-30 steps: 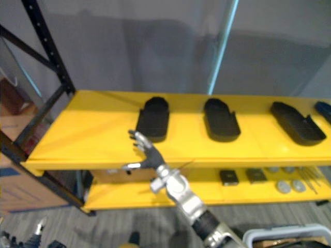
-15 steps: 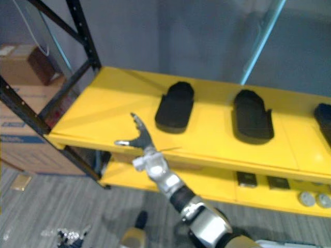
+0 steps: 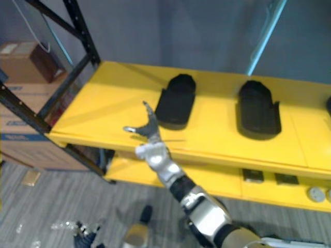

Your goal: Walk over and take plastic housings, then place them on the shelf

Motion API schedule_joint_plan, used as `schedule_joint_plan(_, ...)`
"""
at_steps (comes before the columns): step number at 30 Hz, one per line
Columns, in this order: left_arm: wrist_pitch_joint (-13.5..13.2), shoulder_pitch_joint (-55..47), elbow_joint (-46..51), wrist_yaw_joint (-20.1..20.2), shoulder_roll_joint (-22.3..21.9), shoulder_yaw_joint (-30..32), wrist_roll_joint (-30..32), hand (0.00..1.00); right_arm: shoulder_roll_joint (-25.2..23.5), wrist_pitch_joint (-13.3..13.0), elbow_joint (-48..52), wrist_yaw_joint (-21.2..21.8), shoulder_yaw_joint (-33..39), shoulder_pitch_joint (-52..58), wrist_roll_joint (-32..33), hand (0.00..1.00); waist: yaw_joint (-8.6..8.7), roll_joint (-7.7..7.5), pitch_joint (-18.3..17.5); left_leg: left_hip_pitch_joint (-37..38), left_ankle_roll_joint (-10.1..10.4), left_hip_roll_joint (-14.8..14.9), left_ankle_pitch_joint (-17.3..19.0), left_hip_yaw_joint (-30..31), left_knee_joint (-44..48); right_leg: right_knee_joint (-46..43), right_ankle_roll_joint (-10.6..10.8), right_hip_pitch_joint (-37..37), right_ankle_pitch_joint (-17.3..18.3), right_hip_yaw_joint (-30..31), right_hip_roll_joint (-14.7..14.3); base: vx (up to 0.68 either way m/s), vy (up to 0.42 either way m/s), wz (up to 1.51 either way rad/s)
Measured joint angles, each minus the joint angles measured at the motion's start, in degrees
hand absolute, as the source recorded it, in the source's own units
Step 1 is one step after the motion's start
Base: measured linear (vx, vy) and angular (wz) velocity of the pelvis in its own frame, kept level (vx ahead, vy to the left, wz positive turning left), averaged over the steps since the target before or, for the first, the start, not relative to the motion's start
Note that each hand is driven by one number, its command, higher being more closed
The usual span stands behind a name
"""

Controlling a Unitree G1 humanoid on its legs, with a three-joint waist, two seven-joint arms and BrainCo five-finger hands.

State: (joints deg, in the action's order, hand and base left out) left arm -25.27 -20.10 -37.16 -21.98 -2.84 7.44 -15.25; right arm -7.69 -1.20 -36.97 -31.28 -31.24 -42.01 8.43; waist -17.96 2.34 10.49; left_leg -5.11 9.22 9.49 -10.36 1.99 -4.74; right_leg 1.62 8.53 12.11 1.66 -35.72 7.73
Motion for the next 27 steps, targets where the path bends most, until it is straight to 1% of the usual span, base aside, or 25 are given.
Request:
schedule_joint_plan(3,0.44,-0.13,-0.05,0.20,0.04,-0.39,-0.73,0.00,0.02,-0.01,-1.49,0.01,2.46,-0.40,1.59,0.00,-0.01,0.08,-0.01,0.05,0.03,0.05,0.02,-0.13,0.00,0.01,-0.03,-0.01,0.02,0.03,0.09,0.00,0.000,0.00)
schedule_joint_plan(8,0.53,-0.12,-0.05,0.43,0.08,-2.78,-1.89,0.00,0.05,-0.01,-2.81,0.09,2.71,-1.03,2.09,0.00,-0.02,0.11,-0.03,0.06,0.03,0.03,0.02,-0.17,0.00,0.00,-0.02,-0.01,0.01,0.01,0.21,0.00,0.000,0.00)
schedule_joint_plan(11,1.02,-0.12,-0.05,0.41,0.07,-3.86,-2.47,0.00,0.11,0.07,-4.02,-0.01,3.10,-1.78,2.12,0.00,-0.07,0.27,-0.07,0.05,0.02,0.00,0.02,-0.05,0.00,-0.01,-0.03,0.04,0.02,-0.08,0.21,0.00,0.000,0.00)
schedule_joint_plan(12,1.33,-0.12,-0.04,0.41,0.07,-3.91,-2.47,0.00,0.15,0.50,-4.78,-0.13,3.35,-2.23,2.19,0.00,-0.07,0.35,-0.05,0.05,0.02,0.00,0.02,-0.01,0.00,-0.02,-0.03,0.05,0.02,-0.10,0.21,0.00,0.000,0.00)
schedule_joint_plan(14,1.92,-0.13,-0.05,0.38,0.08,-3.95,-2.50,0.00,0.18,1.69,-5.82,-1.43,3.81,-3.36,3.44,0.00,-0.08,0.59,-0.04,0.03,0.02,-0.01,0.02,0.04,-0.01,-0.04,-0.05,0.05,0.03,-0.14,0.21,0.00,0.000,0.00)
schedule_joint_plan(17,1.92,-0.12,-0.05,0.27,0.08,-4.15,-2.50,0.00,0.17,1.51,-7.25,-3.54,6.20,-4.36,4.43,0.00,-0.15,0.90,-0.18,0.03,0.01,-0.08,0.00,0.09,0.00,-0.09,-0.02,0.07,0.02,-0.17,0.19,0.00,0.000,0.00)
schedule_joint_plan(21,1.92,0.07,-0.04,-0.09,0.08,-4.37,-2.50,0.00,0.17,1.18,-7.76,-4.96,8.41,-4.57,4.39,0.00,-0.10,0.90,-0.18,0.03,0.01,-0.07,0.00,0.07,0.00,-0.13,0.00,0.07,0.00,-0.16,0.19,0.00,0.000,0.00)
schedule_joint_plan(25,1.96,0.16,-0.05,-0.24,0.09,-4.44,-2.51,0.00,0.19,1.06,-9.05,-4.98,8.62,-5.49,4.53,0.00,-0.07,0.90,-0.18,0.05,0.01,-0.05,-0.01,0.02,0.00,-0.17,0.00,0.06,0.00,-0.06,0.18,0.00,0.000,0.00)
schedule_joint_plan(27,1.96,0.20,-0.05,-0.30,0.14,-4.78,-2.55,0.00,0.19,1.04,-9.13,-4.90,8.61,-5.75,5.59,0.00,-0.07,0.89,-0.19,0.07,0.00,-0.05,-0.01,-0.18,0.00,-0.20,0.00,0.04,0.00,0.01,0.18,0.00,0.000,0.00)
